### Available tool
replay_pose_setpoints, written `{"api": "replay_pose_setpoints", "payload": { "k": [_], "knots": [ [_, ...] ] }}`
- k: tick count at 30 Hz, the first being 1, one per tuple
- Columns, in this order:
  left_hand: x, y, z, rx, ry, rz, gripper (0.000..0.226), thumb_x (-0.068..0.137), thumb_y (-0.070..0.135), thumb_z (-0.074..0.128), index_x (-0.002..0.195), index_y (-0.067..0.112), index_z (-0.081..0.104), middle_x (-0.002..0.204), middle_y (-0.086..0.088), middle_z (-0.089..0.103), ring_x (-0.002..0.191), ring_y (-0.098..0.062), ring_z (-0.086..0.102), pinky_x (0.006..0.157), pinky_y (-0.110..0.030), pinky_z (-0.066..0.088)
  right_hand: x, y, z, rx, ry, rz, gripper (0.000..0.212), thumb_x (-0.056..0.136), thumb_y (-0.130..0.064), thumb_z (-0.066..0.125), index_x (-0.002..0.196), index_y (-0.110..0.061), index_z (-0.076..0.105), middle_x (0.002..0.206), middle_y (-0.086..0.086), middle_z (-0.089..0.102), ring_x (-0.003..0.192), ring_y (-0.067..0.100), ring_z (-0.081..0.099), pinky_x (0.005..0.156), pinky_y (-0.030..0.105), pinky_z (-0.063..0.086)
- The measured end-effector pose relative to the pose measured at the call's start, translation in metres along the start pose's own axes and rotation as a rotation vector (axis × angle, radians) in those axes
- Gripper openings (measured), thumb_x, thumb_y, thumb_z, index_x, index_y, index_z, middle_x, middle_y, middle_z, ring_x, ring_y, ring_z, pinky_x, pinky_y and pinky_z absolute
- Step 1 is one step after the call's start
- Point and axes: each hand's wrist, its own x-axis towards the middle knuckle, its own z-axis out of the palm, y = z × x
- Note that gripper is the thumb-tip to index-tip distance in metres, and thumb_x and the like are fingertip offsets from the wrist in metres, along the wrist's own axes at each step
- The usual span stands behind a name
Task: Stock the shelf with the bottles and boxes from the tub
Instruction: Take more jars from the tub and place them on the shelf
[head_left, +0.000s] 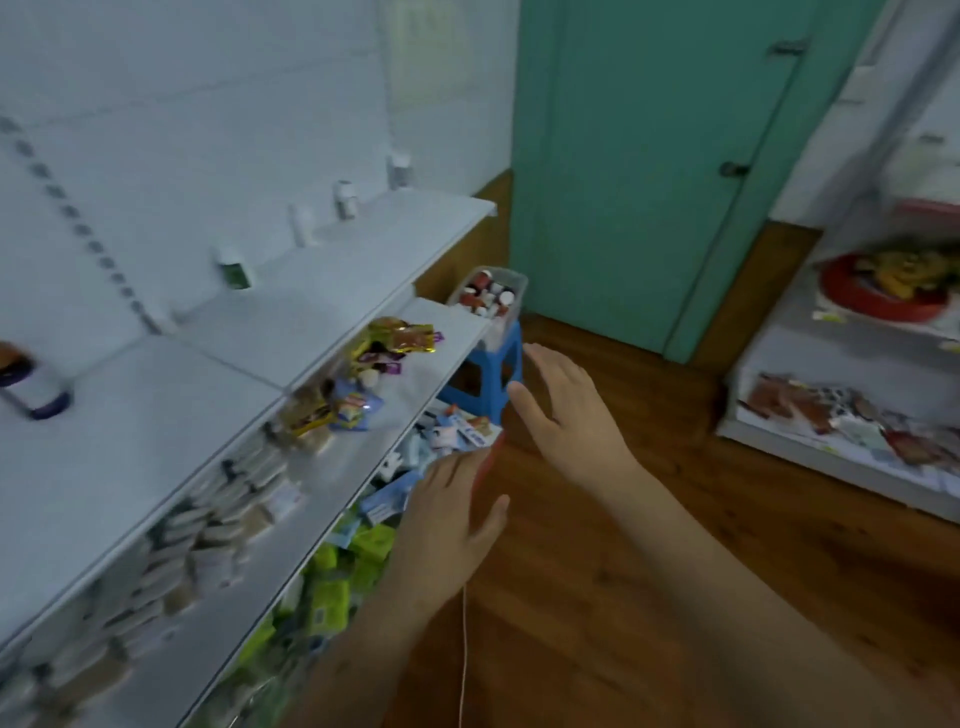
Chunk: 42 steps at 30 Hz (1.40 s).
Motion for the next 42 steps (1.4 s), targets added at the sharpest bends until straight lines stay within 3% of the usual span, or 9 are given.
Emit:
{"api": "replay_pose_setpoints", "payload": {
  "k": [7,12,25,28,34,38,42],
  "knots": [
    [0.09,0.033,0.067,0.006,-0.103,0.064,0.066,0.09,0.066,0.033,0.145,0.03,0.037,0.144,0.007,0.045,0.134,-0.013,0.04,0.108,-0.041,0.041,0.038,0.086,-0.055,-0.014,0.083,0.123,0.061,0.101,-0.051,0.039,0.152,-0.018,0.033,0.156,0.0,0.036,0.145,0.015,0.027,0.114,0.025,0.019],
    [0.178,0.035,0.107,-0.006,-0.131,0.095,0.057,0.095,0.054,0.046,0.146,0.029,0.037,0.142,0.006,0.045,0.131,-0.012,0.041,0.108,-0.036,0.04,0.092,0.142,-0.071,-0.032,0.071,0.166,0.062,0.102,-0.053,0.037,0.153,-0.019,0.031,0.156,-0.001,0.035,0.145,0.015,0.026,0.114,0.026,0.019],
    [0.457,0.012,0.145,-0.06,-0.109,0.015,0.058,0.094,0.049,0.052,0.144,0.021,0.041,0.136,0.001,0.05,0.125,-0.017,0.046,0.104,-0.04,0.044,0.353,0.264,-0.115,-0.041,0.038,0.206,0.066,0.1,-0.058,0.032,0.154,-0.021,0.029,0.157,0.0,0.034,0.146,0.017,0.026,0.117,0.033,0.022],
    [0.503,0.008,0.156,-0.058,-0.123,0.007,0.064,0.091,0.061,0.043,0.142,0.021,0.041,0.133,0.0,0.052,0.121,-0.018,0.048,0.1,-0.041,0.047,0.39,0.296,-0.118,-0.013,0.042,0.219,0.071,0.097,-0.063,0.029,0.154,-0.02,0.028,0.157,0.0,0.034,0.145,0.016,0.027,0.117,0.034,0.023],
    [0.597,-0.006,0.187,-0.034,-0.117,-0.048,0.058,0.093,0.048,0.055,0.143,0.022,0.042,0.138,0.001,0.049,0.126,-0.013,0.046,0.103,-0.029,0.041,0.491,0.368,-0.118,0.025,0.013,0.166,0.066,0.1,-0.059,0.032,0.153,-0.02,0.029,0.156,0.0,0.035,0.145,0.016,0.027,0.118,0.034,0.023],
    [0.667,-0.015,0.214,-0.044,-0.079,-0.138,0.055,0.094,0.042,0.059,0.142,0.021,0.043,0.132,0.003,0.051,0.115,-0.004,0.044,0.095,-0.02,0.04,0.571,0.424,-0.114,0.048,-0.035,0.097,0.064,0.101,-0.056,0.034,0.153,-0.02,0.03,0.156,0.001,0.035,0.144,0.016,0.028,0.115,0.027,0.02],
    [0.739,-0.018,0.237,-0.041,-0.071,-0.239,0.069,0.088,0.065,0.046,0.138,0.017,0.047,0.125,0.001,0.055,0.113,-0.013,0.053,0.093,-0.027,0.047,0.65,0.473,-0.115,0.086,-0.1,0.037,0.064,0.1,-0.057,0.034,0.153,-0.021,0.031,0.155,0.0,0.036,0.144,0.017,0.028,0.115,0.03,0.021]
  ]
}}
